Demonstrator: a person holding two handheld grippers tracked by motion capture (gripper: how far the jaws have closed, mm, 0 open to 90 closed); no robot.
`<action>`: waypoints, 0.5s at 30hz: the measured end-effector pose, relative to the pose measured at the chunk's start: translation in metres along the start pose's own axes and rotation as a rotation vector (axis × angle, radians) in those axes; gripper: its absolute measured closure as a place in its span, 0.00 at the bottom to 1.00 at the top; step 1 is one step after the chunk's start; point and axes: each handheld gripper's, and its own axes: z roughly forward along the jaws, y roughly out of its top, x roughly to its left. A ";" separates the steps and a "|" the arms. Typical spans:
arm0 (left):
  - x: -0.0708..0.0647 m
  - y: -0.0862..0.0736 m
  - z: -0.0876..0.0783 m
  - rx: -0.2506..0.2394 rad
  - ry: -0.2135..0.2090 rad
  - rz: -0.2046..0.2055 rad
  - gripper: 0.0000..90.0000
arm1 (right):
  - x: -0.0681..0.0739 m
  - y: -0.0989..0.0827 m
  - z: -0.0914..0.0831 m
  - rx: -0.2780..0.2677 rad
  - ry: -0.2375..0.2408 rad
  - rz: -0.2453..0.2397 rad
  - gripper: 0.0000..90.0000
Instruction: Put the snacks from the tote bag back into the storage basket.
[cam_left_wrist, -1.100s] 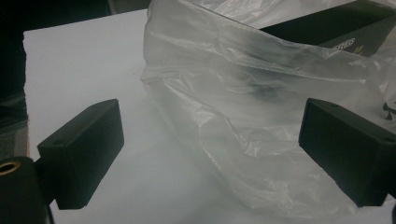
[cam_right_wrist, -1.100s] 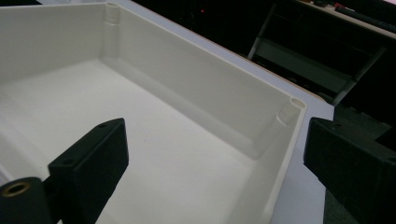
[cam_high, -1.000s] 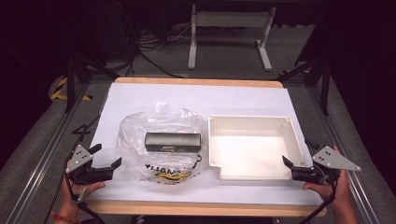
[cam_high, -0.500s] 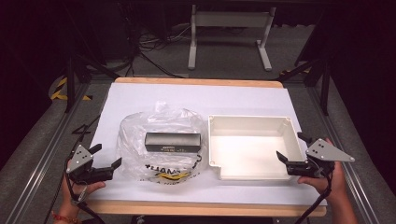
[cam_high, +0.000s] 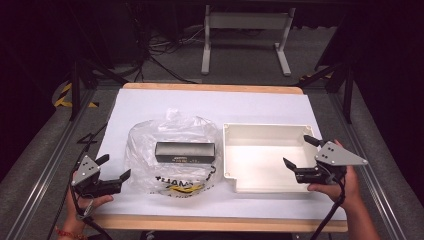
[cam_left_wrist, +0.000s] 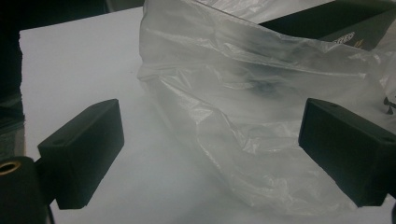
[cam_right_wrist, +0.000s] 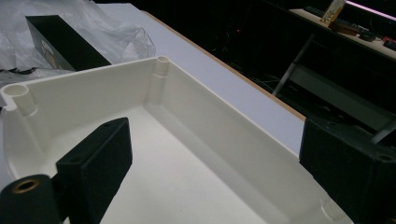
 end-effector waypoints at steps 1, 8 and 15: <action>0.000 0.000 0.000 0.004 0.001 0.001 0.08 | 0.001 0.001 0.003 0.004 0.016 -0.004 0.15; 0.000 0.000 0.000 0.005 -0.002 0.004 0.08 | 0.005 0.011 0.020 0.004 0.085 -0.024 0.18; -0.001 -0.001 0.001 0.009 -0.005 0.011 0.09 | 0.011 0.018 0.039 0.014 0.120 -0.043 0.20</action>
